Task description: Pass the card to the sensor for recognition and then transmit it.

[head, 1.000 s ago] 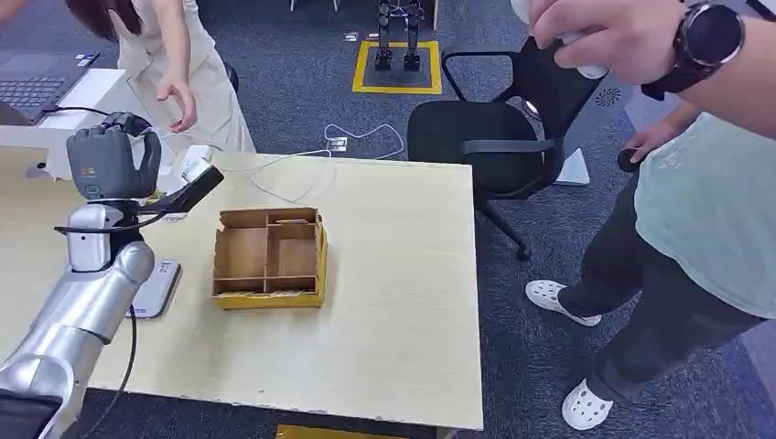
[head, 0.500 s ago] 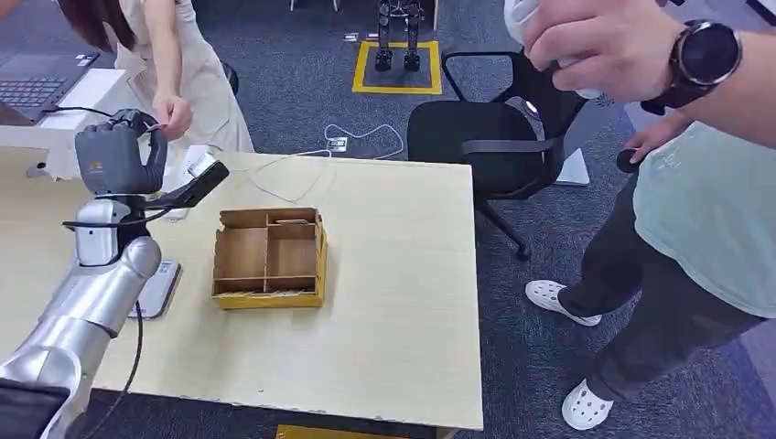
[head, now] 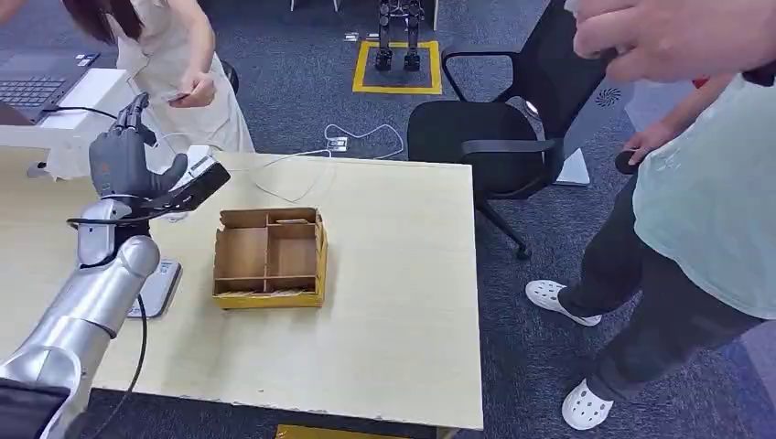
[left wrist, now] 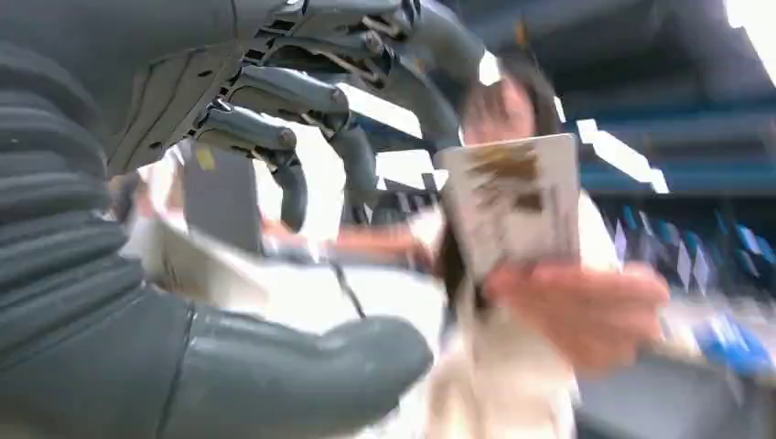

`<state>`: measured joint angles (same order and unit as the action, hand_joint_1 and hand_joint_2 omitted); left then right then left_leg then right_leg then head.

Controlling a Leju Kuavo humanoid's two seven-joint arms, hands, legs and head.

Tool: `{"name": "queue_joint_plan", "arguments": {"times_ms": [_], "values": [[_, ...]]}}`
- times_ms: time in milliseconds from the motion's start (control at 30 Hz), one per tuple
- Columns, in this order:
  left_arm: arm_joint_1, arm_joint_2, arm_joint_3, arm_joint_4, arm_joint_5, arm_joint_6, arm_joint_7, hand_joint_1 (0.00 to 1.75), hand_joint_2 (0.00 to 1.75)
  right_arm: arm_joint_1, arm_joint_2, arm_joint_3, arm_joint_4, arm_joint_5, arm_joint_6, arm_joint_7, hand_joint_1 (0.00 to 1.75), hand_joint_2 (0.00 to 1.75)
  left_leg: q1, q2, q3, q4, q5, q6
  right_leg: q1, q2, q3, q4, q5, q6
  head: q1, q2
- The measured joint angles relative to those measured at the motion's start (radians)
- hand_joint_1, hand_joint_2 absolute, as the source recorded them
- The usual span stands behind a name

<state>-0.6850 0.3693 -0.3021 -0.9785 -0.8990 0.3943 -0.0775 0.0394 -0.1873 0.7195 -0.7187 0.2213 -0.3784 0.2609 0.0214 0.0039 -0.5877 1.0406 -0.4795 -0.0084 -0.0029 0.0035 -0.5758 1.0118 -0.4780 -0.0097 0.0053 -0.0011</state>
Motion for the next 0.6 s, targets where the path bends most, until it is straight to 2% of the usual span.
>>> {"name": "queue_joint_plan", "arguments": {"times_ms": [33, 133, 300, 367, 433, 467, 567, 600], "values": [[0.001, 0.001, 0.0, -0.005, 0.054, -0.045, -0.012, 0.0, 1.75, 0.001, 0.0, 0.0, 0.0, 0.0, 0.0, 0.003, 0.0, 0.0, 0.0, 0.0, 0.0, 0.0, 0.0, 0.0, 0.0, 0.0, 0.0, 0.0, 0.0, 0.0, 0.0, 0.0], [0.003, 0.006, 0.0, -0.02, 0.134, -0.119, -0.029, 0.0, 1.75, 0.004, 0.0, 0.0, 0.0, 0.0, 0.0, 0.008, 0.0, 0.0, 0.0, 0.0, 0.0, 0.0, 0.0, 0.0, 0.0, 0.0, 0.0, 0.0, 0.0, 0.0, 0.0, 0.0], [0.01, 0.056, -0.01, -0.083, 0.238, -0.332, -0.063, 0.0, 1.75, 0.009, 0.0, 0.0, -0.006, 0.008, 0.001, 0.01, 0.0, 0.0, 0.0, 0.001, 0.0, 0.0, 0.0, 0.0, 0.0, 0.001, 0.0, 0.001, 0.0, 0.0, 0.0, 0.0], [0.018, 0.13, -0.037, -0.15, 0.296, -0.498, -0.093, 0.0, 1.75, 0.013, 0.0, -0.001, -0.006, 0.014, 0.002, 0.009, 0.0, 0.0, 0.0, 0.002, -0.001, 0.0, 0.0, 0.0, 0.0, 0.002, -0.001, 0.001, 0.0, 0.0, 0.0, 0.0], [0.024, 0.195, -0.066, -0.209, 0.331, -0.597, -0.11, 0.0, 1.75, 0.018, 0.0, -0.004, -0.006, 0.02, 0.003, 0.005, 0.0, 0.0, 0.0, 0.002, -0.002, -0.001, 0.0, 0.0, 0.0, 0.002, -0.003, 0.001, 0.0, 0.0, 0.0, 0.0], [0.024, 0.246, -0.09, -0.247, 0.353, -0.648, -0.115, 0.0, 1.75, 0.02, 0.0, -0.006, -0.005, 0.024, 0.004, 0.0, 0.0, 0.0, 0.001, 0.002, -0.002, -0.001, 0.0, 0.0, 0.0, 0.003, -0.004, 0.001, 0.0, 0.0, 0.0, 0.0], [0.023, 0.378, -0.125, -0.347, 0.422, -0.73, -0.129, 0.0, 1.75, 0.025, 0.0, -0.013, -0.001, 0.032, 0.004, -0.006, 0.0, 0.0, 0.001, 0.004, -0.002, -0.001, 0.0, 0.0, 0.0, 0.005, -0.005, 0.001, 0.0, 0.0, 0.0, 0.0], [0.022, 0.403, -0.133, -0.373, 0.438, -0.743, -0.13, 0.0, 1.75, 0.026, 0.0, -0.014, 0.001, 0.033, 0.004, -0.008, 0.0, 0.0, 0.001, 0.003, -0.002, -0.001, 0.0, 0.0, 0.0, 0.005, -0.005, 0.001, 0.0, 0.0, 0.0, 0.0]]}}
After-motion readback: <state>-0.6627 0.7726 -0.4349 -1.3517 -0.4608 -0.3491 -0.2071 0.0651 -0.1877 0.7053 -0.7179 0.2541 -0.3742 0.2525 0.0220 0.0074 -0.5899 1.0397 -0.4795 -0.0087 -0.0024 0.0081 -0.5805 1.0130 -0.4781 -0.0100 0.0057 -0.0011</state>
